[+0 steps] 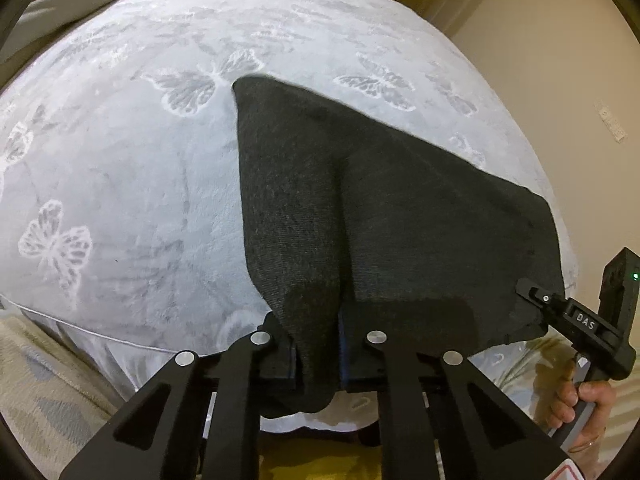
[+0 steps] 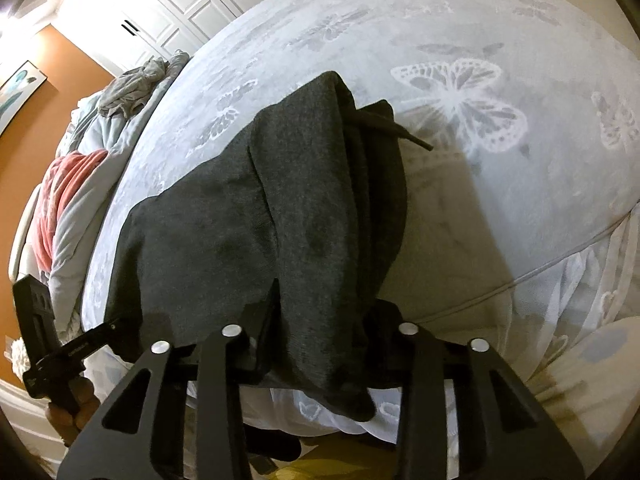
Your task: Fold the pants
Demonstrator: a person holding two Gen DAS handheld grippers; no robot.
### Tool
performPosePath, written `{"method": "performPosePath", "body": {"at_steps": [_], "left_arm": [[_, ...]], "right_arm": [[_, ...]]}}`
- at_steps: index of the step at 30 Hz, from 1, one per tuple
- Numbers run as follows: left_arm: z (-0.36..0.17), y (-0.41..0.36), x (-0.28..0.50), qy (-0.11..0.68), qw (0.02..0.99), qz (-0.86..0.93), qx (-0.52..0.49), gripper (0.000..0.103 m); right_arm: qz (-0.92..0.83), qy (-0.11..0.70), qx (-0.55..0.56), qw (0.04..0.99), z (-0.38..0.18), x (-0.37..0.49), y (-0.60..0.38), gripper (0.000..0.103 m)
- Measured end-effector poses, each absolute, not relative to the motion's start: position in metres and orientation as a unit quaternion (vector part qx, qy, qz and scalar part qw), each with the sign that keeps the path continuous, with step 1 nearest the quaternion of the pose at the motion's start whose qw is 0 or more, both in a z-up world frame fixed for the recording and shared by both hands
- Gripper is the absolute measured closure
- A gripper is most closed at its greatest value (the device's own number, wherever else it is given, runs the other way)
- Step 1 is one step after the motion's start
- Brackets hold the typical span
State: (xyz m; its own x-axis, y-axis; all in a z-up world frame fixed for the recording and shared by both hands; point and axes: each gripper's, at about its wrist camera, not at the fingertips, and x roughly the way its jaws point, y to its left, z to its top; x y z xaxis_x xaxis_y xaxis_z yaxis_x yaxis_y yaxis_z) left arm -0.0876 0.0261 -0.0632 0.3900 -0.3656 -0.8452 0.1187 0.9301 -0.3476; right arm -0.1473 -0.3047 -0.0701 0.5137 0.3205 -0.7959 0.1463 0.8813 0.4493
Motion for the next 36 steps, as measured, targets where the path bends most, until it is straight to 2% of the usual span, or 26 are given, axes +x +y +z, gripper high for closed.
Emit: {"method": "performPosePath", "body": {"at_steps": [3,11,17,20,26,29,32,34,35,36], "left_arm": [[-0.05,0.025,-0.094,0.521,0.831,-0.156,-0.116,0.093],[-0.004,0.028,-0.136,0.503,0.831,-0.203,-0.124,0.094],[0.047,0.045,-0.178,0.469,0.842,-0.236,-0.122,0.094],[0.095,0.059,-0.185,0.417,0.861,-0.257,-0.138,0.094],[0.195,0.071,-0.179,0.276,0.914,-0.277,-0.111,0.094],[0.245,0.068,-0.156,0.19,0.935,-0.287,-0.087,0.093],[0.272,0.059,-0.101,0.132,0.954,-0.26,-0.064,0.092],[0.266,0.053,-0.055,0.142,0.957,-0.244,-0.061,0.085],[0.25,0.049,-0.016,0.162,0.956,-0.236,-0.062,0.071],[0.226,0.047,0.019,0.189,0.952,-0.231,-0.071,0.034]], "right_arm": [[0.054,0.485,0.241,0.839,-0.062,-0.153,-0.304,0.076],[0.103,0.473,0.237,0.842,-0.025,-0.188,-0.289,0.077],[0.163,0.444,0.222,0.853,0.025,-0.235,-0.267,0.078],[0.187,0.405,0.218,0.868,0.058,-0.25,-0.262,0.078],[0.224,0.267,0.167,0.922,0.157,-0.243,-0.255,0.078],[0.239,0.177,0.137,0.945,0.214,-0.211,-0.258,0.077],[0.221,0.134,0.11,0.96,0.242,-0.156,-0.26,0.076],[0.213,0.138,0.105,0.961,0.241,-0.108,-0.262,0.073],[0.201,0.15,0.101,0.963,0.232,-0.075,-0.263,0.065],[0.19,0.169,0.096,0.962,0.218,-0.046,-0.264,0.047]]}}
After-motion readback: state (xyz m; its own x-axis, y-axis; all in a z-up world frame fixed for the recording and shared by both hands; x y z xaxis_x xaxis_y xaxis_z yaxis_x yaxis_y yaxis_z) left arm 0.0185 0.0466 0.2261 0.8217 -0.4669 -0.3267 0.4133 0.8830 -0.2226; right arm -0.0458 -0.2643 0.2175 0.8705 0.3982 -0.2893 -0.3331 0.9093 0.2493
